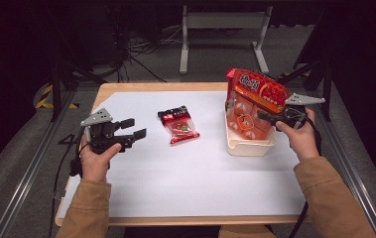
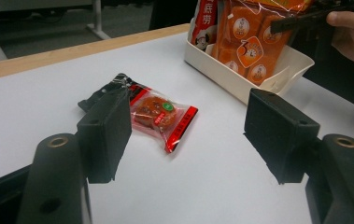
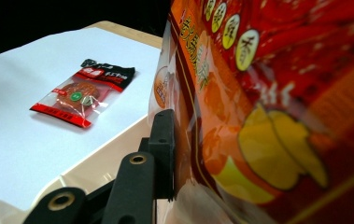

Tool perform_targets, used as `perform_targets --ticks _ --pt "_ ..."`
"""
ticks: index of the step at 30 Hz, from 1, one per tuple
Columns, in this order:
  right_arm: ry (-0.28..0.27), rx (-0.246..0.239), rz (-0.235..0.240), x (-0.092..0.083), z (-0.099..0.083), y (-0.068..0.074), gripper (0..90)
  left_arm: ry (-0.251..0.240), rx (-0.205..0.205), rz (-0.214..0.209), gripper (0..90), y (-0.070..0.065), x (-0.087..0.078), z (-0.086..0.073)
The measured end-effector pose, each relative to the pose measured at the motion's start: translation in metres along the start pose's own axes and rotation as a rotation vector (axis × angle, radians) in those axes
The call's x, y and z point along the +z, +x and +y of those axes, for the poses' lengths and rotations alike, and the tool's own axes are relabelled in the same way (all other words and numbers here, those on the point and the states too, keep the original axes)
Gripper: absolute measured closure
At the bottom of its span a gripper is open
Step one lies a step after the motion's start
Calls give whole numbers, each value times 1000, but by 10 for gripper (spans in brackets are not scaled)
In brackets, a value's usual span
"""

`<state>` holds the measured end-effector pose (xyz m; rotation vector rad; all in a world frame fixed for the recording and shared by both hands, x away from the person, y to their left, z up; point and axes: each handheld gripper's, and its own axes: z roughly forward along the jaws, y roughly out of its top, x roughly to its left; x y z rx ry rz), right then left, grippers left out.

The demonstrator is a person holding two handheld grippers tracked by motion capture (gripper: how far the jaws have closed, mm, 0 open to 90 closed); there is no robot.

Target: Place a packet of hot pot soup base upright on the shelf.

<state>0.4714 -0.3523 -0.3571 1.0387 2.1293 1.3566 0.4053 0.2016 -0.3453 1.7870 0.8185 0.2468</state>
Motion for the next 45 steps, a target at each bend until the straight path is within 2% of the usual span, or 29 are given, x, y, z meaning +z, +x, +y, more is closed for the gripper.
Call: perform_targets --ticks 2,4,7,10,15,18,20,29,38,40,45 --pt "30 -5 -34 1 1 0 633 3 -4 2 324 1 0 0" --pt "36 -17 -48 1 1 0 611 3 -8 1 321 1 0 -1" --pt "-1 15 -47 -3 2 -1 527 9 -15 7 319 2 0 -2" --pt "-3 11 -73 -7 1 0 429 11 -14 7 319 2 1 -2" --pt "-41 39 -73 -15 2 3 362 13 -9 10 319 2 1 -1" --pt "-42 26 -84 -21 4 8 326 13 -8 15 320 1 2 -1" --pt "-34 9 -94 -25 5 11 312 14 0 20 321 1 3 0" --pt "-52 9 -125 -51 9 28 299 46 25 47 318 -6 8 3" --pt "-35 -12 -150 -62 8 44 294 55 26 35 303 -8 14 3" --pt "-38 -27 -170 -66 8 48 294 62 24 34 301 -8 17 4" --pt "-60 -14 -195 -76 8 49 290 77 33 35 296 -11 23 3"
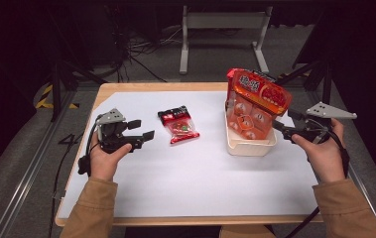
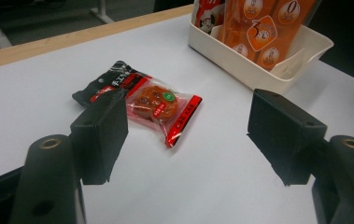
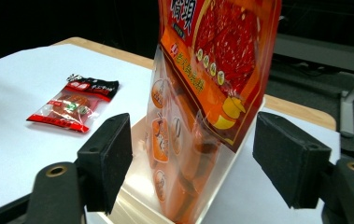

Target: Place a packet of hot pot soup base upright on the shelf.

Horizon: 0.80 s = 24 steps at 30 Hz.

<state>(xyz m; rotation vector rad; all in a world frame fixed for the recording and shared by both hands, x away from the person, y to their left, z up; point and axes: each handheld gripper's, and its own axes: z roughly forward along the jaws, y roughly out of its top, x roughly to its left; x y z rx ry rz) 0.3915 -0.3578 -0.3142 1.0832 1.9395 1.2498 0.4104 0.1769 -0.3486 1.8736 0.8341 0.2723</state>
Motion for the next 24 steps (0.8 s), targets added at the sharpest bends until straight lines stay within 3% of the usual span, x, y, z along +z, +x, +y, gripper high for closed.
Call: perform_targets --ticks 5,13,24 --pt "-36 -1 -2 -9 -1 2 287 14 16 -5 295 -2 6 0" --pt "-66 -19 88 -13 -2 20 288 47 20 2 296 -4 27 2" --pt "-72 -46 189 -2 0 42 287 88 -16 16 304 -3 70 2"
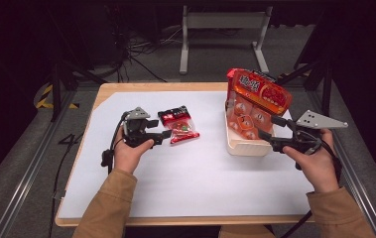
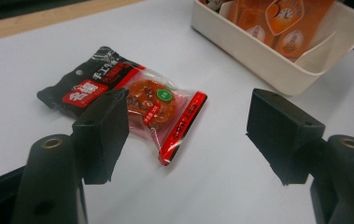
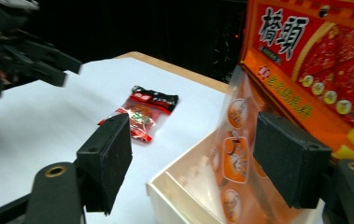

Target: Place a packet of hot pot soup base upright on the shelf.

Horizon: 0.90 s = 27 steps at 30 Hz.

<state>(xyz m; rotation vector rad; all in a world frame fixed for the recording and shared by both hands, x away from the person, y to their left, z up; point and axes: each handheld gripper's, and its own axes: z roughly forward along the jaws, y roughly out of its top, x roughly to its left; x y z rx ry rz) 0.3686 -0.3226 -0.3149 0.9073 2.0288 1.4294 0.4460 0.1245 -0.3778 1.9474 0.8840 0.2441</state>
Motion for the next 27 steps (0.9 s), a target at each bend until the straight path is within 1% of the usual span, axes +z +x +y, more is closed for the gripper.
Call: perform_targets --ticks 3,6,7,8,10,13,16,19,21,23,24,27 --pt "1 11 19 2 -1 2 287 21 -18 13 306 2 14 -2" --pt "5 5 35 4 -2 5 288 39 -43 19 318 4 28 -6" --pt "5 5 35 4 -2 5 288 39 -43 19 320 4 28 -6" --pt "5 4 40 4 -2 6 287 54 -51 24 320 4 32 -7" --pt "6 2 47 5 -3 8 288 75 -51 33 329 4 38 -9" --pt "3 1 61 8 -3 11 288 121 -54 55 348 5 47 -14" --pt "5 -5 71 10 -3 13 288 148 -58 61 369 7 53 -17" --pt "11 -8 82 13 -3 15 290 163 -64 71 395 8 58 -19" --pt "13 -12 88 14 -4 17 291 174 -59 80 412 8 61 -20" --pt "16 -12 96 16 -4 18 291 185 -56 97 419 8 64 -21" --pt "18 -14 99 17 -5 18 292 185 -63 98 421 9 66 -22" --pt "27 -16 107 19 -6 20 292 197 -64 111 430 10 69 -23"
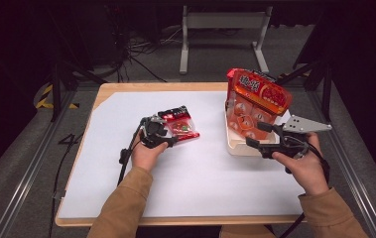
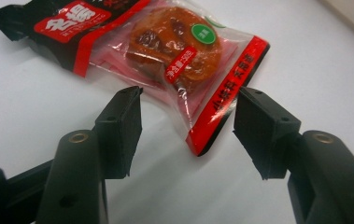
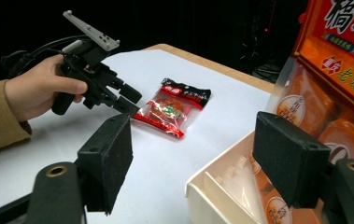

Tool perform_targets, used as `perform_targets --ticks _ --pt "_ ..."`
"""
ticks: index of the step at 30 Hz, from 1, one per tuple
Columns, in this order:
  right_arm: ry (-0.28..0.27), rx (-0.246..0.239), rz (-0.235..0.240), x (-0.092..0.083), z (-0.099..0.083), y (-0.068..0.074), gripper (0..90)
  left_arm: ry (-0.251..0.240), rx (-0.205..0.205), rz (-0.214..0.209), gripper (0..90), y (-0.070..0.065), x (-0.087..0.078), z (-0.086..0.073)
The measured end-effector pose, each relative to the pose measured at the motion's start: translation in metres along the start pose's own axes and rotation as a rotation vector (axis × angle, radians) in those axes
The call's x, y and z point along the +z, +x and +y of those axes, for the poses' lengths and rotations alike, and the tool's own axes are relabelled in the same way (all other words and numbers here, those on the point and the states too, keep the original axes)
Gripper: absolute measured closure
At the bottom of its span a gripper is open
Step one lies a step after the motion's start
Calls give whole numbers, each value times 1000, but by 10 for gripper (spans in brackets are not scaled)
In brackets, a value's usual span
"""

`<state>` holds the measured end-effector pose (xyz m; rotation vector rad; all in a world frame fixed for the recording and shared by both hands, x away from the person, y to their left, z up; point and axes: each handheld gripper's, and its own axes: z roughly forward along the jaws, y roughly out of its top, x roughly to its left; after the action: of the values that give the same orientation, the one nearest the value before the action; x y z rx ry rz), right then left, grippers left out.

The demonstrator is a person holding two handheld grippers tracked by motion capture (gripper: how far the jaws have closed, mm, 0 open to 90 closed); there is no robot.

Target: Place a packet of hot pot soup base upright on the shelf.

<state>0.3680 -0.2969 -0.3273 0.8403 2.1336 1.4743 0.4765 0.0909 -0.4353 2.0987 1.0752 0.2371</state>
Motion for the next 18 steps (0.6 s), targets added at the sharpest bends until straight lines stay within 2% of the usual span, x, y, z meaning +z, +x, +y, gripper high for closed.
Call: perform_targets --ticks 7,12,18 --pt "10 -3 14 5 -1 2 296 35 3 -6 481 -1 9 -1" --pt "19 -2 27 10 -2 4 298 40 14 19 534 -2 12 0" --pt "32 -5 51 18 -3 8 301 50 42 73 735 -1 12 1"
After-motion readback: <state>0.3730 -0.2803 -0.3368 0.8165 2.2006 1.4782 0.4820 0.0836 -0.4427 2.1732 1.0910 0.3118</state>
